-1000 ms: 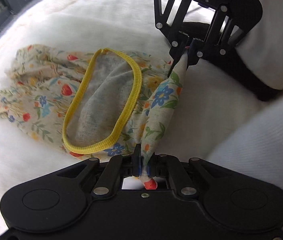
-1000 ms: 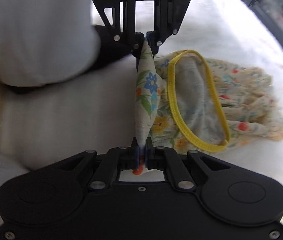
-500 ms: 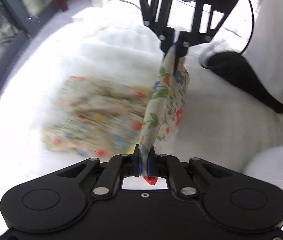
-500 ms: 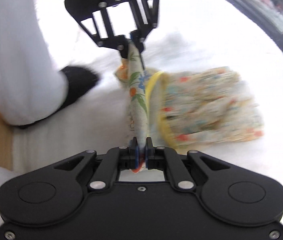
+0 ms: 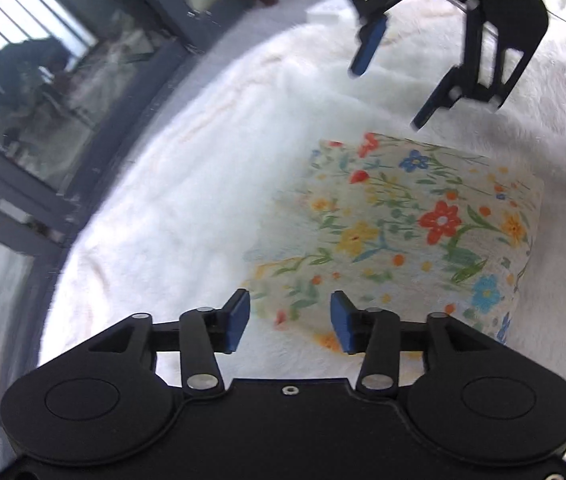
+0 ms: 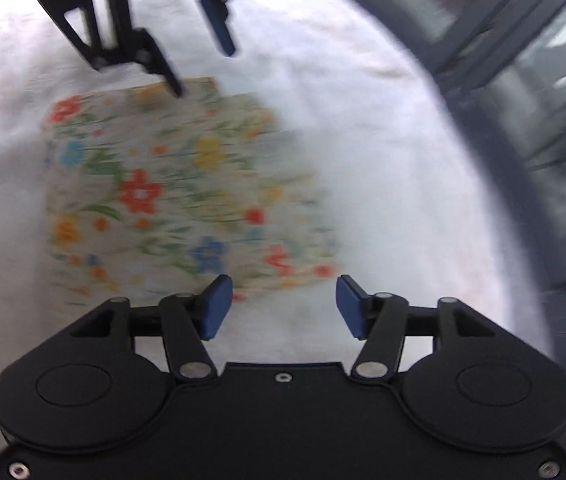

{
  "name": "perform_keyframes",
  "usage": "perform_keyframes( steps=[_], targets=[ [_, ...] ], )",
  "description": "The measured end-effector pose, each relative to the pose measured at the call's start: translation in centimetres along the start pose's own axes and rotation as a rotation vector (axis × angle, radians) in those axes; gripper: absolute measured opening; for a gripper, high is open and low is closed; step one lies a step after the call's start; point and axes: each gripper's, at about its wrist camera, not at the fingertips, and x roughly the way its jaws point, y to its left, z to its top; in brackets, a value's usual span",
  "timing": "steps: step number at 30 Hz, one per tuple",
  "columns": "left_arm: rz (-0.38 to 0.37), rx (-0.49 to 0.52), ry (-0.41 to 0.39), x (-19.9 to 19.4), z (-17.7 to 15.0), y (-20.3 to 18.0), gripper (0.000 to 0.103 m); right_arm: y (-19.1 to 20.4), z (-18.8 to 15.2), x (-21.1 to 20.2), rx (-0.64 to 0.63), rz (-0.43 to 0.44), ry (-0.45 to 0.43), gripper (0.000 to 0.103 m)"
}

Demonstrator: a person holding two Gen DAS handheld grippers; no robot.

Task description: Fold clothes

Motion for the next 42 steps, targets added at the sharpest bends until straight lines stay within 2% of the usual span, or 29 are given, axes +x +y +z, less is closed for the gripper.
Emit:
perform_keyframes(
  steps=[2, 3, 6, 8, 11, 12, 14, 18, 19, 20, 21, 22, 23, 24, 25, 27, 31, 34, 37, 40, 42],
  targets=[
    [0.003, -0.016, -0.013, -1.7, -0.2, -0.7, 0.052, 1.1, -0.5, -2.3, -0.005, -0.003, -0.038, 0.064],
    [-0.037, 0.009, -0.027, -2.6, -0.2, -1.6, 0.053, 2.1, -0.6, -2.9, -0.02, 0.008, -0.051, 0.064],
    [-0.106, 0.204, -0.062, -4.0, -1.4, -6.7, 0.062, 7.5, -1.3, -3.2, -0.137, 0.06, -0.09, 0.065],
    [-0.071, 0.37, -0.051, -3.3, -3.0, -11.1, 0.064, 11.4, -2.1, -2.6, -0.261, 0.043, -0.089, 0.065],
    [0.001, 0.495, -0.055, -1.4, -4.3, -13.8, 0.064, 14.5, -2.4, -1.4, -0.363, 0.0, -0.075, 0.065],
    [0.028, 0.519, -0.061, -0.9, -4.5, -14.2, 0.065, 15.3, -2.6, -1.1, -0.393, -0.02, -0.073, 0.065],
    [0.091, 0.538, -0.066, 0.1, -4.6, -14.2, 0.079, 16.1, -2.7, -0.4, -0.427, -0.063, -0.065, 0.065],
    [0.079, 0.593, -0.084, 0.9, -4.5, -13.8, 0.08, 16.9, -2.7, 1.3, -0.46, -0.122, -0.041, 0.065],
    [0.066, 0.581, -0.087, 0.9, -4.3, -13.5, 0.078, 16.9, -2.6, 1.4, -0.456, -0.124, -0.047, 0.064],
    [0.053, 0.569, -0.091, 0.8, -4.1, -13.1, 0.064, 17.0, -2.5, 1.4, -0.452, -0.126, -0.053, 0.061],
    [0.047, 0.56, -0.092, 0.9, -3.9, -12.8, 0.053, 17.0, -2.4, 1.5, -0.444, -0.129, -0.056, 0.054],
    [0.054, 0.555, -0.088, 0.9, -3.8, -12.6, 0.028, 16.8, -2.2, 1.4, -0.421, -0.132, -0.052, 0.036],
    [0.061, 0.55, -0.084, 1.0, -3.6, -12.4, 0.017, 16.6, -2.0, 1.4, -0.397, -0.136, -0.047, 0.025],
    [0.066, 0.545, -0.086, 1.0, -3.4, -12.2, 0.017, 16.3, -1.9, 1.2, -0.375, -0.14, -0.044, 0.015],
    [0.065, 0.537, -0.098, 0.9, -3.2, -12.2, 0.014, 16.1, -1.8, 0.9, -0.356, -0.146, -0.046, 0.009],
    [0.06, 0.518, -0.121, 0.4, -2.8, -12.2, 0.012, 15.6, -1.9, 0.1, -0.306, -0.138, -0.05, 0.008],
    [0.017, 0.5, -0.142, -1.0, -2.7, -13.5, 0.011, 16.0, -2.9, -1.7, -0.295, -0.111, -0.042, 0.008],
    [-0.047, 0.423, -0.137, -2.1, -2.6, -14.3, 0.011, 17.2, -3.5, -3.1, -0.292, -0.088, -0.023, 0.009],
    [-0.12, 0.338, -0.115, -2.8, -2.6, -14.5, 0.011, 17.9, -4.8, -4.6, -0.299, -0.078, -0.042, 0.009],
    [-0.199, 0.27, -0.097, -3.1, -2.7, -14.4, 0.011, 17.4, -5.2, -5.7, -0.234, 0.055, -0.03, 0.009],
    [-0.284, 0.195, -0.076, -3.5, -2.5, -13.7, 0.011, 16.8, -5.1, -6.6, -0.176, 0.151, -0.013, 0.009]
  ],
)
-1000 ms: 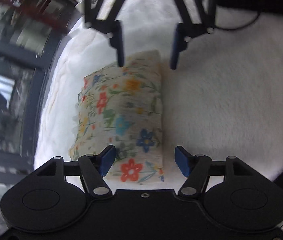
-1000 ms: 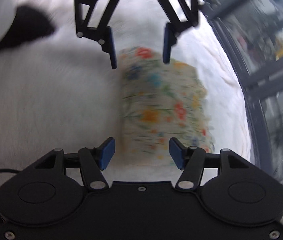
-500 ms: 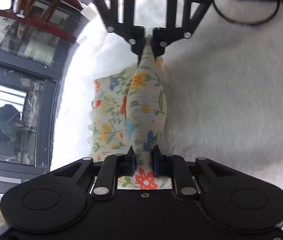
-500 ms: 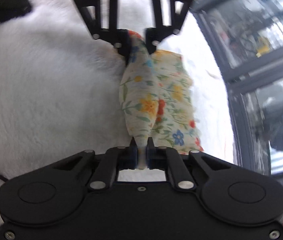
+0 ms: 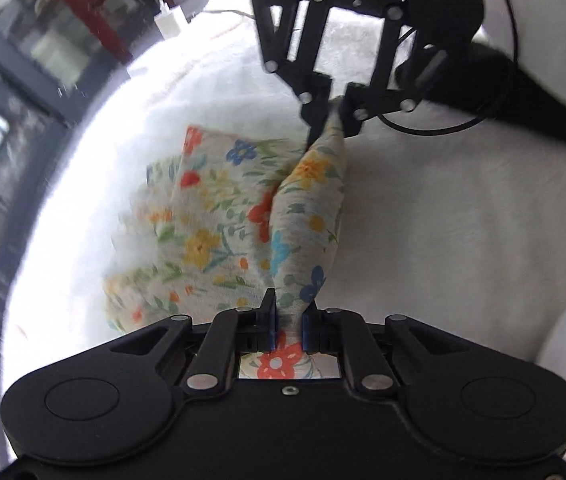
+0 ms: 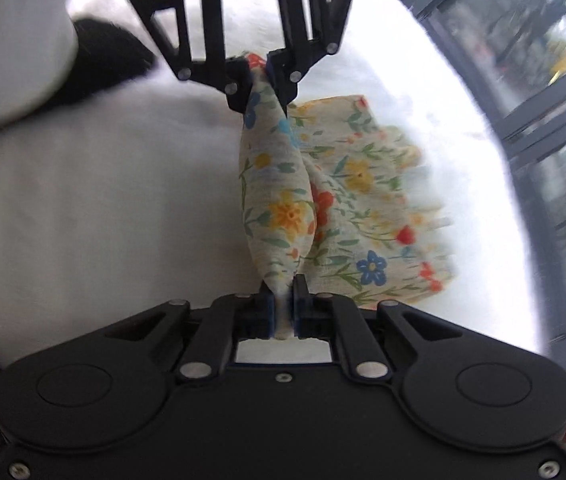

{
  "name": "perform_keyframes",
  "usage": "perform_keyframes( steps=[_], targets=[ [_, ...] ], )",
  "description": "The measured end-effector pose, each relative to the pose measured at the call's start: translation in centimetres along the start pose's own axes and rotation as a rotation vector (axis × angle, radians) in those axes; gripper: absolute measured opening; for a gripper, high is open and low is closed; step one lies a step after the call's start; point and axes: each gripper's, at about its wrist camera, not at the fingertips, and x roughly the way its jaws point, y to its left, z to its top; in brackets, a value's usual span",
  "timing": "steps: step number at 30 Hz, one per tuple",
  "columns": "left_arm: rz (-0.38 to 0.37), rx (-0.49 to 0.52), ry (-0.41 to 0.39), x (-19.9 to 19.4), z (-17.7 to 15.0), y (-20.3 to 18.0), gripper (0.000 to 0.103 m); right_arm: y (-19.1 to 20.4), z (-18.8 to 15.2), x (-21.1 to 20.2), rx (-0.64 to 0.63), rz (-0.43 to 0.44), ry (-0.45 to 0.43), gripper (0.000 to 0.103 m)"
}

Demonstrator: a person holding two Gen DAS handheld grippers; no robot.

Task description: Fold clothes

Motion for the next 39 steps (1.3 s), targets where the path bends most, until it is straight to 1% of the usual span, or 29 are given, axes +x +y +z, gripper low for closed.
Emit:
perform_keyframes(
  steps=[1, 3, 5, 6, 8, 9, 11, 13, 15, 16, 19, 21, 22, 24, 27, 28, 29, 30, 32, 34, 36, 38, 39],
  targets=[
    [-0.052, -0.036, -0.002, -0.4, 0.1, 0.4, 0.011, -0.6, 0.0, -0.5, 0.049, 0.076, 0.006, 0.009],
    [-0.193, -0.116, 0.01, -1.4, 0.0, 1.1, 0.011, -2.2, -0.1, -1.3, 0.163, 0.238, 0.027, 0.009],
    [-0.299, -0.172, 0.039, -1.7, 0.0, 2.5, 0.011, -3.7, -0.4, -1.8, 0.243, 0.385, 0.036, 0.009],
    [-0.345, -0.201, 0.053, -1.7, 0.1, 3.5, 0.011, -4.4, -0.6, -2.1, 0.276, 0.437, 0.031, 0.009],
    [-0.389, -0.253, 0.064, -1.7, 0.3, 5.8, 0.011, -6.2, -0.9, -2.0, 0.331, 0.526, 0.03, 0.009],
    [-0.394, -0.278, 0.063, -1.5, 0.5, 7.0, 0.011, -7.1, -1.1, -1.9, 0.357, 0.549, 0.028, 0.009],
    [-0.368, -0.292, 0.052, -1.4, 1.0, 9.1, 0.011, -9.2, -1.5, -1.7, 0.41, 0.589, 0.019, 0.009],
    [-0.342, -0.273, 0.043, -1.4, 1.4, 10.3, 0.011, -12.0, -2.0, -1.1, 0.475, 0.618, 0.02, 0.009],
    [-0.325, -0.246, 0.036, -1.4, 1.8, 11.0, 0.011, -14.3, -2.5, -0.7, 0.517, 0.605, 0.015, 0.01],
    [-0.321, -0.252, 0.032, -1.3, 1.9, 11.5, 0.011, -15.0, -3.0, -0.7, 0.536, 0.611, 0.014, 0.01],
    [-0.291, -0.288, 0.026, -0.5, 1.8, 13.6, 0.011, -16.3, -4.0, -0.8, 0.581, 0.616, 0.013, 0.01],
    [-0.256, -0.316, 0.03, 0.4, 1.6, 14.8, 0.011, -18.4, -4.0, 0.6, 0.613, 0.603, 0.011, 0.01],
    [-0.237, -0.328, 0.033, 1.1, 1.6, 15.4, 0.011, -18.5, -4.0, 0.7, 0.622, 0.591, 0.012, 0.01],
    [-0.202, -0.349, 0.04, 2.2, 1.4, 16.3, 0.012, -19.6, -4.0, 1.5, 0.63, 0.528, 0.015, 0.01],
    [-0.156, -0.37, 0.065, 4.2, 1.4, 16.7, 0.012, -20.5, -2.9, 3.9, 0.584, 0.422, 0.039, 0.01],
    [-0.151, -0.367, 0.09, 4.8, 1.3, 16.6, 0.013, -20.7, -2.8, 4.6, 0.577, 0.399, 0.047, 0.015],
    [-0.144, -0.354, 0.117, 5.4, 1.2, 16.3, 0.018, -20.8, -2.7, 5.3, 0.576, 0.365, 0.06, 0.026],
    [-0.132, -0.335, 0.134, 5.7, 1.2, 16.0, 0.02, -20.8, -2.7, 5.9, 0.579, 0.327, 0.077, 0.033],
    [-0.085, -0.311, 0.11, 5.2, 1.1, 16.2, 0.032, -21.0, -2.7, 6.4, 0.587, 0.28, 0.097, 0.053],
    [-0.038, -0.314, 0.085, 4.4, 0.8, 16.6, 0.039, -21.1, -2.9, 5.4, 0.575, 0.218, 0.083, 0.067],
    [0.022, -0.331, 0.071, 3.1, 0.3, 17.6, 0.04, -20.9, -2.9, 3.7, 0.527, 0.145, 0.058, 0.068],
    [0.092, -0.323, 0.06, 1.6, 0.1, 18.2, 0.04, -20.3, -2.6, 2.0, 0.456, 0.083, 0.032, 0.068],
    [0.103, -0.309, 0.044, 0.8, 0.4, 18.0, 0.04, -19.9, -2.4, 1.3, 0.422, 0.057, 0.016, 0.068]
  ],
)
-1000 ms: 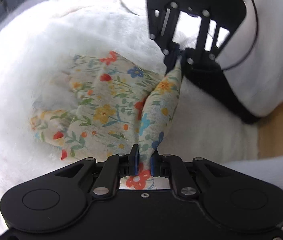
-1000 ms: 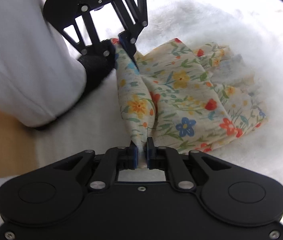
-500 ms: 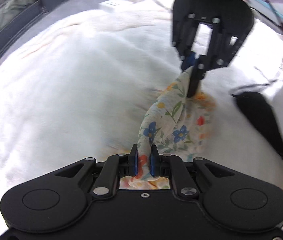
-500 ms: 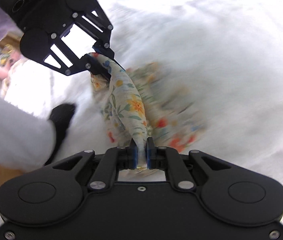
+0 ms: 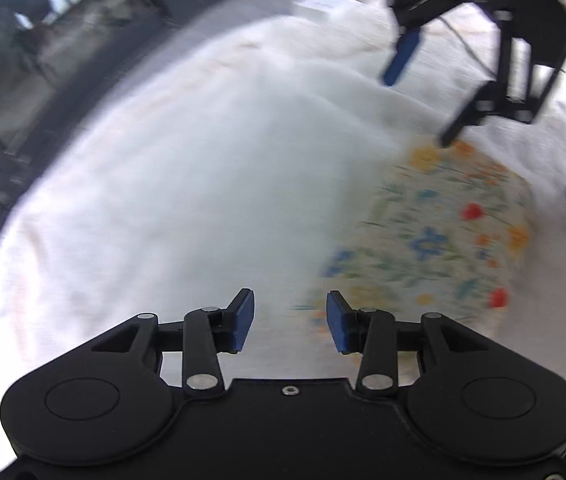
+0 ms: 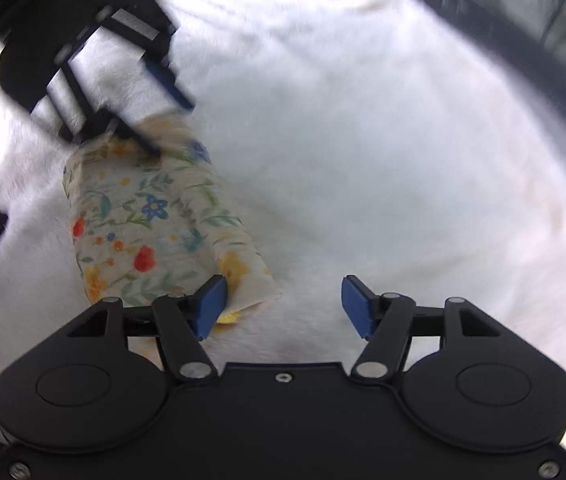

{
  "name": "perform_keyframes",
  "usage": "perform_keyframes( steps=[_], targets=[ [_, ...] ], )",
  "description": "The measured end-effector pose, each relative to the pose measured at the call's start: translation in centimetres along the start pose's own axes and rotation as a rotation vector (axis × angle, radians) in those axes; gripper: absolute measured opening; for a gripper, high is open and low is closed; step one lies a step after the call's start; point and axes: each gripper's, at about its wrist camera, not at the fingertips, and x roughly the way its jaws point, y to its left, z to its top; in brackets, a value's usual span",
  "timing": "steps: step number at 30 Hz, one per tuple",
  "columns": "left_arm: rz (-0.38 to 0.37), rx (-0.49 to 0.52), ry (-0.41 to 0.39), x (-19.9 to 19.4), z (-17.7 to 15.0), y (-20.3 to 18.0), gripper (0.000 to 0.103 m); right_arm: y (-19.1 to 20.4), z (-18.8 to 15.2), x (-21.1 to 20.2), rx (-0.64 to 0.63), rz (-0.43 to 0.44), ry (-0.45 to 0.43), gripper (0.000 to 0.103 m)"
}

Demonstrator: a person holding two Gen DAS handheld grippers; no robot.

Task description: Fold clothes

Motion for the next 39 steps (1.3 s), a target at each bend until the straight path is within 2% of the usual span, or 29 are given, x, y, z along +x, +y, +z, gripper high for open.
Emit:
perform_keyframes(
  steps=[3, 5, 8, 11, 13, 15, 20, 23, 26, 30, 34, 37, 39],
  targets=[
    [-0.037, 0.059, -0.051, -1.7, 1.0, -2.1, 0.041, 2.0, 0.4, -1.5, -0.075, 0.015, -0.065, 0.068],
    [-0.071, 0.151, -0.044, -0.8, 1.4, -4.9, 0.043, 3.5, 0.7, -1.1, -0.121, 0.074, -0.076, 0.068],
    [-0.08, 0.235, 0.008, 1.8, -0.3, -8.3, 0.043, 5.6, 0.5, 1.6, -0.204, 0.11, -0.021, 0.068],
    [-0.082, 0.203, -0.004, 2.2, -3.1, -8.9, 0.043, 6.5, -0.5, 3.6, -0.278, 0.13, 0.024, 0.072],
    [-0.076, 0.202, -0.012, 1.4, -4.0, -9.0, 0.043, 5.5, -0.9, 3.0, -0.251, 0.148, 0.023, 0.078],
    [-0.048, 0.223, -0.012, 0.5, -4.2, -9.1, 0.043, 4.8, -0.8, 2.0, -0.219, 0.144, 0.035, 0.079],
    [0.021, 0.308, -0.044, -2.7, -4.2, -9.8, 0.044, 6.4, -0.7, -1.1, -0.291, 0.094, -0.014, 0.079],
    [-0.009, 0.341, -0.035, -1.3, -3.9, -11.2, 0.048, 8.5, -1.1, -1.1, -0.359, 0.108, -0.025, 0.079],
    [-0.011, 0.371, 0.002, 1.2, -4.7, -12.4, 0.049, 9.9, -2.1, 0.6, -0.428, 0.116, 0.044, 0.079],
    [-0.023, 0.358, -0.004, 0.3, -5.8, -12.9, 0.048, 8.7, -4.0, 2.5, -0.446, 0.058, 0.117, 0.079],
    [-0.018, 0.36, -0.017, -1.7, -6.1, -13.3, 0.049, 7.8, -3.5, 0.9, -0.376, 0.036, 0.097, 0.079],
    [0.024, 0.405, -0.035, -2.6, -6.1, -14.0, 0.052, 9.9, -2.9, -0.7, -0.454, 0.022, 0.072, 0.079],
    [0.05, 0.486, -0.038, -2.2, -6.3, -15.2, 0.057, 12.0, -2.8, -1.6, -0.508, -0.01, 0.019, 0.079]
  ],
)
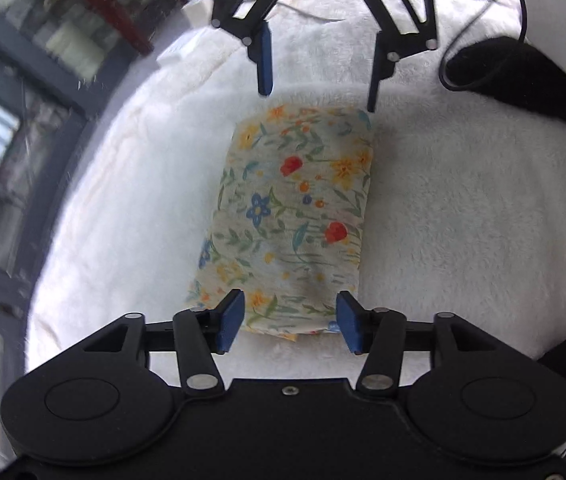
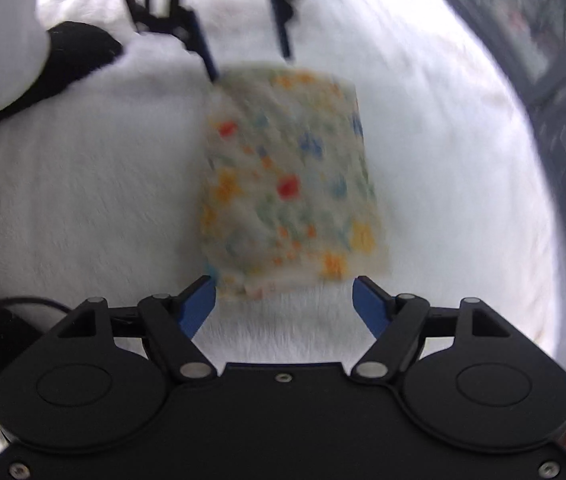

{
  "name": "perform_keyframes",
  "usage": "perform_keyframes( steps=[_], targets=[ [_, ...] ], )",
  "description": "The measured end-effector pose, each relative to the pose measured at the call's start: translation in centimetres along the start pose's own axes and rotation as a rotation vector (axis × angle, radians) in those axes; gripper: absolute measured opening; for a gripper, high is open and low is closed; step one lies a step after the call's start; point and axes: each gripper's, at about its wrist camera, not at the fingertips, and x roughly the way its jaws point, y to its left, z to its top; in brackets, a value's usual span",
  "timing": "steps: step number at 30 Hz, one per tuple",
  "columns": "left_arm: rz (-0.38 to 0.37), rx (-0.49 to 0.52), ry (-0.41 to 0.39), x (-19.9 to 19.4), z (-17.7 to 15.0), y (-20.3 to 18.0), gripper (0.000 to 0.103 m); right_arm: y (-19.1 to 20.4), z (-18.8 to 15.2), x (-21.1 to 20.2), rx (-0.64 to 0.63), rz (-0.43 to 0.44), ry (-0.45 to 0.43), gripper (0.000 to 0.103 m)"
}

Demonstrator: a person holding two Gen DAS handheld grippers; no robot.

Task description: Fold clothes

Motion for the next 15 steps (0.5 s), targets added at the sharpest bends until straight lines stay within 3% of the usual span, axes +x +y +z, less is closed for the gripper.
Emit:
perform_keyframes(
  steps=[3, 6, 7, 8, 9, 10, 11, 12, 15],
  targets=[
    [0.017, 0.145, 0.017, 1.3, 0.2, -2.0, 0.057, 2.4, 0.7, -0.2, -0.062, -0.032, -0.039, 0.079],
    [0.027, 0.186, 0.02, 2.6, 0.4, -2.5, 0.057, 4.4, 0.6, 1.5, -0.125, -0.116, -0.011, 0.077],
    [0.021, 0.176, 0.024, 2.8, 0.4, -2.4, 0.056, 4.6, 0.5, 2.2, -0.133, -0.134, 0.001, 0.069],
    [0.009, 0.159, 0.024, 2.8, 0.5, -2.2, 0.051, 4.8, 0.4, 2.9, -0.138, -0.15, 0.014, 0.043],
    [-0.003, 0.142, 0.025, 2.9, 0.6, -1.9, 0.046, 4.7, 0.3, 3.3, -0.132, -0.155, 0.028, 0.037],
    [-0.014, 0.126, 0.025, 2.9, 0.7, -1.7, 0.034, 4.5, 0.2, 3.7, -0.126, -0.158, 0.038, 0.036],
    [-0.021, 0.111, 0.026, 2.9, 0.7, -1.6, 0.031, 4.2, 0.2, 3.5, -0.116, -0.152, 0.033, 0.029],
    [-0.028, 0.095, 0.027, 2.9, 0.8, -1.5, 0.03, 4.0, 0.1, 3.4, -0.112, -0.15, 0.029, 0.024],
    [-0.039, 0.043, 0.029, 2.9, 1.2, -1.1, 0.029, 3.4, -0.2, 3.3, -0.152, -0.184, 0.027, 0.023]
  ],
)
